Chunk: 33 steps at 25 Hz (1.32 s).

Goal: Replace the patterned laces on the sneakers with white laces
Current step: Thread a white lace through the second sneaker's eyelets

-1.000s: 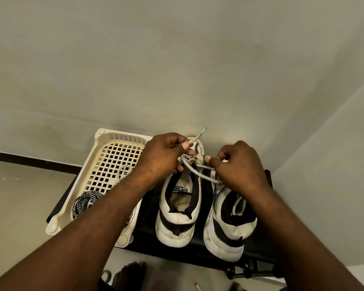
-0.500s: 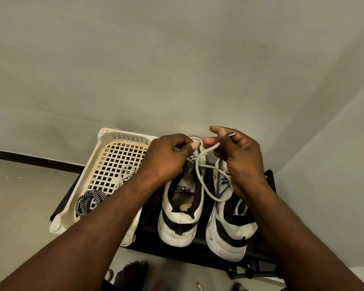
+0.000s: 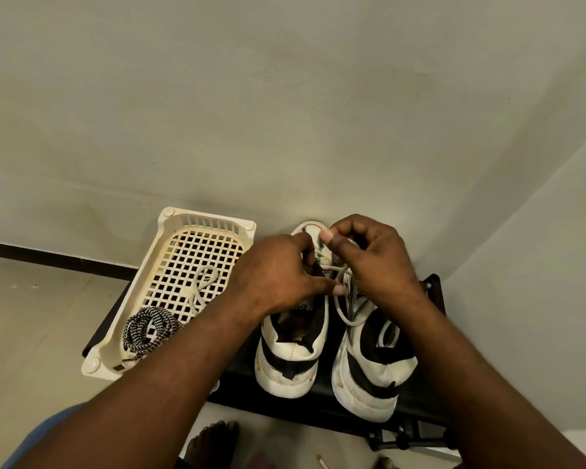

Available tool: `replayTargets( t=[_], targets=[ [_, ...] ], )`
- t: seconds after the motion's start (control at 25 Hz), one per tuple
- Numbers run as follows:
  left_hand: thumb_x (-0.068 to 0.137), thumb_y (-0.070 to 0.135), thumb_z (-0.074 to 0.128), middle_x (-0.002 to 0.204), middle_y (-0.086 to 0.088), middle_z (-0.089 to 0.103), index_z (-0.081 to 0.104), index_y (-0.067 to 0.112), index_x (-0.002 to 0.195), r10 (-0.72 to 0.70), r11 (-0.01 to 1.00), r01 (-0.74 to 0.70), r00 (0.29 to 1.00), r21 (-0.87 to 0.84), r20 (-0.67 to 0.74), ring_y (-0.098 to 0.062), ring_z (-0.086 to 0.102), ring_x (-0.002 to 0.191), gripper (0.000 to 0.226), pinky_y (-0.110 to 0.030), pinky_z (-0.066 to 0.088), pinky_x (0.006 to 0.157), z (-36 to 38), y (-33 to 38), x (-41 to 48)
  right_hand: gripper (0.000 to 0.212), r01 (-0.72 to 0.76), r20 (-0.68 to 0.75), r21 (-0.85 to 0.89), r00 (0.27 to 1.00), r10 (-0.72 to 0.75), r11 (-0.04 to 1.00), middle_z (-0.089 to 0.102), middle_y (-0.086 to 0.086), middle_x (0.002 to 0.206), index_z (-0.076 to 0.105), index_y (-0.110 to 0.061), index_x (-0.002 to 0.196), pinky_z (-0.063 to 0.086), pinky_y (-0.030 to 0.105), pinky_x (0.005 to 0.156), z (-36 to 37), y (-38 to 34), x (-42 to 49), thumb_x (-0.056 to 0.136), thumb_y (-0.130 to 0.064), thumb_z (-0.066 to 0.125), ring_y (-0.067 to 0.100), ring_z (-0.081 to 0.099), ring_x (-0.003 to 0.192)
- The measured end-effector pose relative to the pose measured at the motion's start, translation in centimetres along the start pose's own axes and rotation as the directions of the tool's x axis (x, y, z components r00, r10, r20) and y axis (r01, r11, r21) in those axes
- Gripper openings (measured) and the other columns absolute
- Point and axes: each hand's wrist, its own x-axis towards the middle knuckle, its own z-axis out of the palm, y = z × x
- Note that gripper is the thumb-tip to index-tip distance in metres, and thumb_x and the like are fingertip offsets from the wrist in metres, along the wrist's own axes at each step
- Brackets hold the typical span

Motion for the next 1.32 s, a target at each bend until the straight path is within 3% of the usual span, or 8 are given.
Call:
replayTargets(
  t=[0.12, 0.2, 0.28, 0.48, 0.6, 0.76, 0.96, 1.32],
  targets=[
    [0.066, 0.07, 0.083, 0.085, 0.01, 0.064, 0.058, 0.03, 0.098, -0.019, 0.996, 0.022, 0.999, -0.091, 0.037, -0.009, 0.062, 0.076, 0.057, -0.033, 0.055, 0.068, 0.3, -0.4, 0.2, 0.009, -0.06, 0.051, -0.001, 0.997, 0.06, 0.998, 0.067, -0.008, 0.07, 0.072, -0.026, 0.087, 0.052, 0.023, 0.059, 0.8, 0.5, -0.1, 0.092, -0.029, 0.079, 0.005, 0.063, 0.062],
    [0.068, 0.061, 0.088, 0.084, 0.008, 0.065, 0.056, 0.028, 0.093, -0.045, 0.972, 0.068, 0.993, -0.226, 0.106, -0.011, 0.063, 0.076, 0.052, -0.03, 0.049, 0.065, 0.1, -1.5, 0.5, 0.016, -0.052, -0.007, -0.306, 0.999, 0.052, 0.951, 0.065, -0.01, 0.069, 0.068, -0.029, 0.084, 0.045, 0.021, 0.058, 1.0, 1.7, 0.2, 0.088, -0.035, 0.081, 0.005, 0.06, 0.063],
    [0.072, 0.048, 0.091, 0.086, 0.008, 0.067, 0.058, 0.028, 0.096, -0.072, 0.946, 0.124, 0.981, -0.3, 0.179, -0.011, 0.064, 0.079, 0.045, -0.028, 0.047, 0.067, -0.2, -2.5, 0.6, 0.016, -0.077, -0.02, -0.419, 0.997, 0.075, 0.905, 0.067, -0.012, 0.071, 0.07, -0.028, 0.081, 0.042, 0.023, 0.061, 1.0, 2.4, 0.5, 0.086, -0.037, 0.083, 0.003, 0.061, 0.068],
    [0.072, 0.032, 0.089, 0.075, 0.007, 0.074, 0.073, 0.024, 0.081, -0.202, 0.932, 0.222, 0.975, -0.288, 0.095, -0.013, 0.072, 0.075, 0.021, -0.033, 0.058, 0.07, -0.5, -3.6, 0.8, 0.011, -0.058, 0.103, -0.192, 0.992, 0.079, 0.98, 0.075, -0.011, 0.08, 0.075, -0.031, 0.094, 0.055, 0.025, 0.073, 1.7, 2.1, 0.5, 0.09, -0.021, 0.079, 0.002, 0.069, 0.073],
    [0.072, 0.024, 0.087, 0.07, -0.002, 0.075, 0.077, 0.016, 0.078, -0.267, 0.877, 0.299, 0.954, -0.377, 0.134, -0.021, 0.075, 0.069, 0.015, -0.04, 0.065, 0.072, -0.6, -4.2, 0.8, 0.013, -0.063, 0.11, -0.209, 0.99, 0.088, 0.976, 0.075, -0.013, 0.077, 0.076, -0.03, 0.09, 0.051, 0.019, 0.07, 2.9, 2.4, 0.4, 0.087, -0.02, 0.082, -0.002, 0.069, 0.069],
    [0.08, 0.005, 0.083, 0.082, -0.013, 0.077, 0.077, 0.003, 0.091, -0.307, 0.74, 0.389, 0.921, -0.549, 0.239, -0.019, 0.068, 0.068, 0.013, -0.028, 0.057, 0.06, -0.9, -5.3, 0.8, 0.006, 0.0, 0.114, -0.296, 0.993, 0.036, 0.955, 0.073, -0.018, 0.078, 0.079, -0.03, 0.086, 0.05, 0.018, 0.072, 3.4, 2.6, 0.2, 0.087, -0.024, 0.081, -0.004, 0.066, 0.075],
    [0.082, 0.0, 0.081, 0.087, -0.014, 0.075, 0.073, -0.005, 0.103, -0.306, 0.595, 0.461, 0.887, -0.658, 0.345, -0.02, 0.067, 0.074, 0.023, -0.028, 0.057, 0.061, -0.9, -6.3, 0.8, 0.003, 0.021, 0.074, -0.37, 0.997, 0.007, 0.929, 0.072, -0.017, 0.083, 0.076, -0.031, 0.087, 0.059, 0.031, 0.075, 4.5, 2.6, -0.1, 0.084, -0.029, 0.075, -0.001, 0.066, 0.079],
    [0.084, 0.001, 0.079, 0.087, -0.007, 0.075, 0.076, 0.01, 0.099, -0.262, 0.56, 0.456, 0.89, -0.692, 0.374, -0.014, 0.066, 0.072, 0.017, -0.027, 0.056, 0.064, -1.0, -6.3, 0.6, 0.003, 0.019, 0.07, -0.334, 0.998, 0.005, 0.942, 0.073, -0.015, 0.085, 0.076, -0.029, 0.087, 0.059, 0.034, 0.077, 4.9, 2.6, -0.1, 0.086, -0.027, 0.073, 0.002, 0.067, 0.081]
  ],
)
